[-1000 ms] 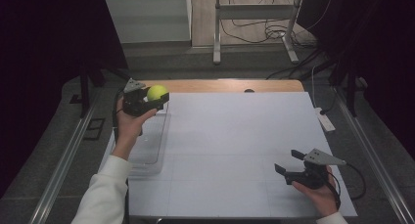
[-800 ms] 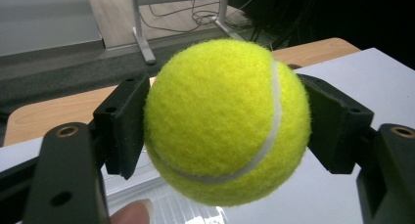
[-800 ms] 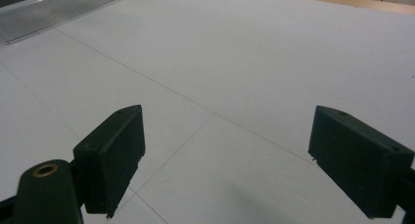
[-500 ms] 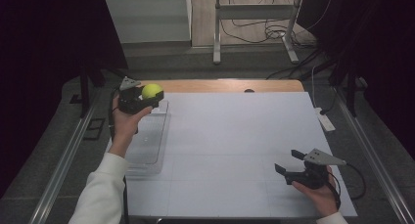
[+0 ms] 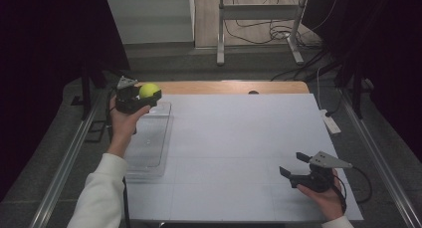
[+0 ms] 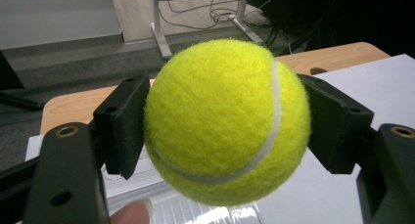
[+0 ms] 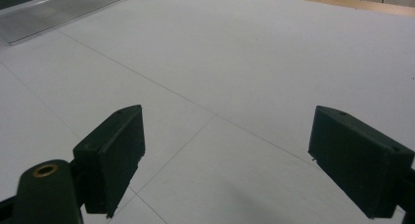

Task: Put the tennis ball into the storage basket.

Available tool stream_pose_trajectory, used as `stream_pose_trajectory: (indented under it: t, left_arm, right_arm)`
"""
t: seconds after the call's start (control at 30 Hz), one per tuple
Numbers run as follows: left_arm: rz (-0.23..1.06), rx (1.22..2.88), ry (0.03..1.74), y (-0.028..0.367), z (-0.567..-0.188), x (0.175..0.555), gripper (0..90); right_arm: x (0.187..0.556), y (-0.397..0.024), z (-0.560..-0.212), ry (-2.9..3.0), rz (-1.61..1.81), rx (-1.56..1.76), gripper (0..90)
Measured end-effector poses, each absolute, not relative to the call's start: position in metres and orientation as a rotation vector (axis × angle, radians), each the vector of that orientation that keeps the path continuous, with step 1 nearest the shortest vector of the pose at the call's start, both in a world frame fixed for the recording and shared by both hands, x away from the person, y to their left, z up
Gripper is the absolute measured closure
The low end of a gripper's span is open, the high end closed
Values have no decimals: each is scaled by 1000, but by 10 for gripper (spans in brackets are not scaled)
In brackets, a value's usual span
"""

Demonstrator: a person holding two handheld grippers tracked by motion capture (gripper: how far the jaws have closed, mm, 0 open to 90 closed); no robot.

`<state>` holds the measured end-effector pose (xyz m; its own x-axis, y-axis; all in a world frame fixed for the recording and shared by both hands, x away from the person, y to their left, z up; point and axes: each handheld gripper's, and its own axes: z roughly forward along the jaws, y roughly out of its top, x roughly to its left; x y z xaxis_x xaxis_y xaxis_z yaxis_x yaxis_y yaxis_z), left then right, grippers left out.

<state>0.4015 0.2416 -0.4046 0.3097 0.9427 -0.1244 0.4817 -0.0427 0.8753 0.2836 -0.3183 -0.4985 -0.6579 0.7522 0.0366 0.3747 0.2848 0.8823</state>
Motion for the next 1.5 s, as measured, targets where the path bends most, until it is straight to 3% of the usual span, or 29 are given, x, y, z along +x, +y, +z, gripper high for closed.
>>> stream_pose_trajectory:
  t: [1.5]
  left_arm:
    - [638,1683,1472,272,-429,419,268]
  right_arm:
    - [284,-318,-500,2180,1324,1014,140]
